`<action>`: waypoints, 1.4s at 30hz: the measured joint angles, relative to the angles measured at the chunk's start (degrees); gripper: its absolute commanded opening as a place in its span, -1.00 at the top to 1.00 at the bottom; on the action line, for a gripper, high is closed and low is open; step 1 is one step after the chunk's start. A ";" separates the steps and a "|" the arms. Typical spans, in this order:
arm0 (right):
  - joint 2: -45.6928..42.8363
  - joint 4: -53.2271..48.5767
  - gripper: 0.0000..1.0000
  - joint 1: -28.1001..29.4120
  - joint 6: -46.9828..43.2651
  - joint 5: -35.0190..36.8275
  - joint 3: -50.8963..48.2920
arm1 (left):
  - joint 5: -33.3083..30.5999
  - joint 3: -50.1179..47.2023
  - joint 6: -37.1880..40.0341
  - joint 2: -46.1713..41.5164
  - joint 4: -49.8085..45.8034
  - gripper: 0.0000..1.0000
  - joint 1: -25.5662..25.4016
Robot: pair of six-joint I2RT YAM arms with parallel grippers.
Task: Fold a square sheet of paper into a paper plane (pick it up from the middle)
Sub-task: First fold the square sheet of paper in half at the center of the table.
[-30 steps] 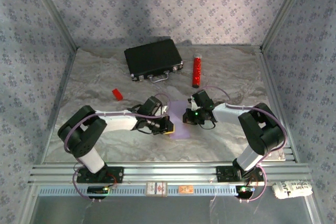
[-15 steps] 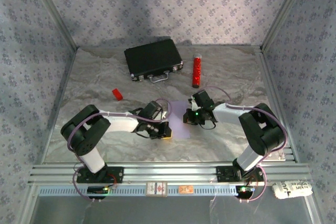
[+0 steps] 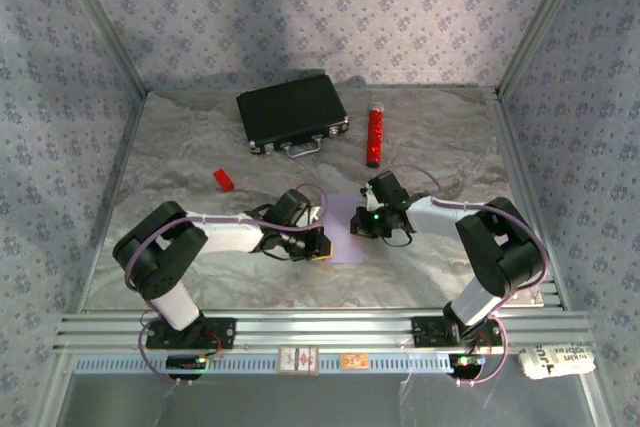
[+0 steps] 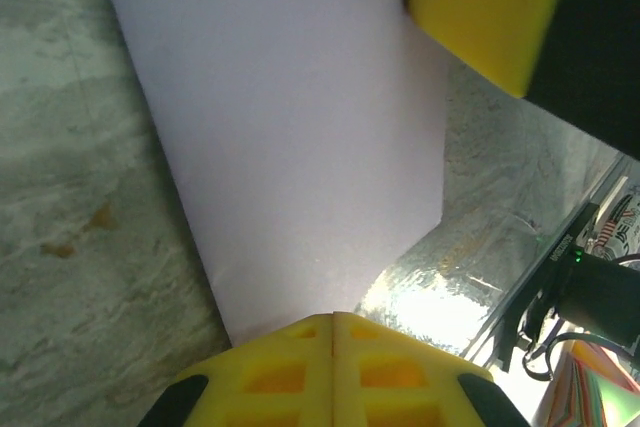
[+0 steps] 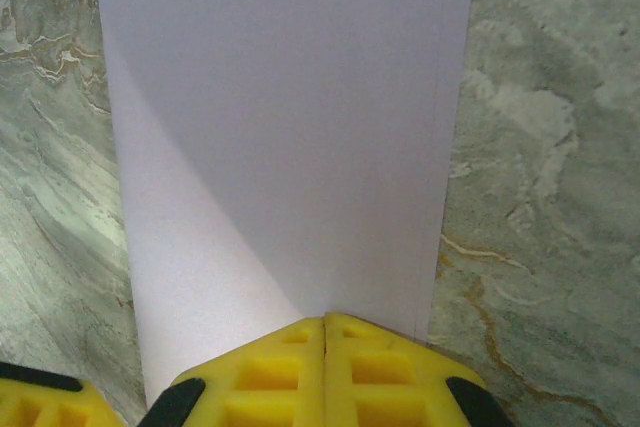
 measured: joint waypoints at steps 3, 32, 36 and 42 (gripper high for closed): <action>-0.13 0.28 1.00 -0.07 -0.02 0.02 -0.22 | -0.33 0.00 0.35 1.20 -0.94 0.88 -0.55; 1.70 -4.00 1.00 -1.36 -3.06 -1.05 3.45 | -7.78 -5.14 2.58 -14.71 -8.24 0.89 -1.60; 1.14 -5.11 1.00 -1.79 -3.23 -1.27 4.20 | -9.09 -4.76 0.81 -15.32 -8.20 0.89 1.11; -10.10 -6.60 0.57 -2.75 0.83 -1.07 4.20 | -13.27 -0.13 -3.82 -15.23 -9.27 0.85 2.97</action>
